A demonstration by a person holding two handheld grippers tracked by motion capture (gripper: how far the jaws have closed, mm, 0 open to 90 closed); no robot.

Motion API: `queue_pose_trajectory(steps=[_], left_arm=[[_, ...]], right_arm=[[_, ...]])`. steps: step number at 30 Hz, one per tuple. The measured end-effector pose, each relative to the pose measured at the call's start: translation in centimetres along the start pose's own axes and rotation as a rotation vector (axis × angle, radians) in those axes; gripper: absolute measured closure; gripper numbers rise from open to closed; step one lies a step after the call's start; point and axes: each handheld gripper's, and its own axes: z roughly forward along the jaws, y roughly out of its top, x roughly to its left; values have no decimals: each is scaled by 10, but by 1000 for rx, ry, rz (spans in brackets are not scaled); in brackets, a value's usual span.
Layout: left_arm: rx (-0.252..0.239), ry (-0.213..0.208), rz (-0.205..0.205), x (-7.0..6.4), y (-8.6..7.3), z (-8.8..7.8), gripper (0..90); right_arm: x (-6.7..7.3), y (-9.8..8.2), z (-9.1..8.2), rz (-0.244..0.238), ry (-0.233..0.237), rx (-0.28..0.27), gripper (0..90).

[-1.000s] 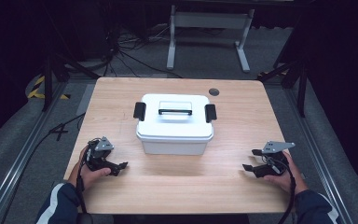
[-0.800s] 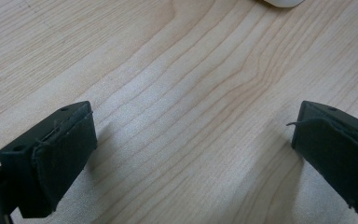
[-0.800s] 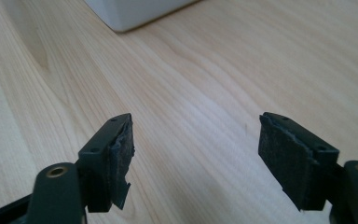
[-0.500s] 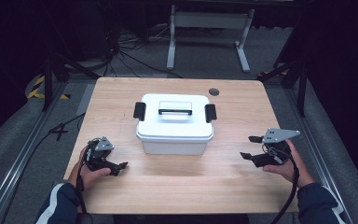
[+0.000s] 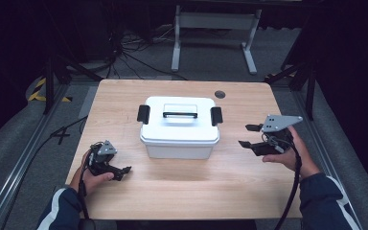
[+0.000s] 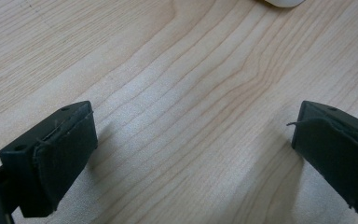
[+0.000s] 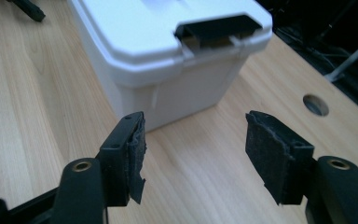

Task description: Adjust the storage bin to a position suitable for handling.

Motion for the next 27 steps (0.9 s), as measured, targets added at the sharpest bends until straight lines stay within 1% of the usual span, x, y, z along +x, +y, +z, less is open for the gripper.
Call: queue_pose_trajectory(steps=[1,2,3,4,5,8,11,13,17,19,20,21,23,27], left_arm=[[1,0,0,0,0,0,4],[1,0,0,0,0,0,4],[1,0,0,0,0,0,4],[1,0,0,0,0,0,4],[1,0,0,0,0,0,4],[1,0,0,0,0,0,4],[1,1,0,0,0,0,5],[1,1,0,0,0,0,4],[0,0,-1,0,0,0,4],[0,0,-1,0,0,0,4],[1,0,-1,0,0,0,4],[1,0,-1,0,0,0,4],[1,0,-1,0,0,0,4],[1,-1,-1,0,0,0,4]], right_arm=[[0,6,1,-20,0,1,405],[0,6,1,-20,0,1,405],[1,22,2,-57,12,22,421],[1,22,2,-57,12,22,421],[3,37,4,-90,25,36,437],[5,55,7,-134,35,56,443],[5,73,14,-180,39,97,445],[5,81,19,-188,47,110,450],[6,97,31,-221,63,133,468],[8,105,38,-244,73,143,494],[8,105,38,-244,73,143,494],[8,114,45,-258,79,157,507],[9,120,51,-273,82,174,539],[10,132,63,-295,93,203,562]])
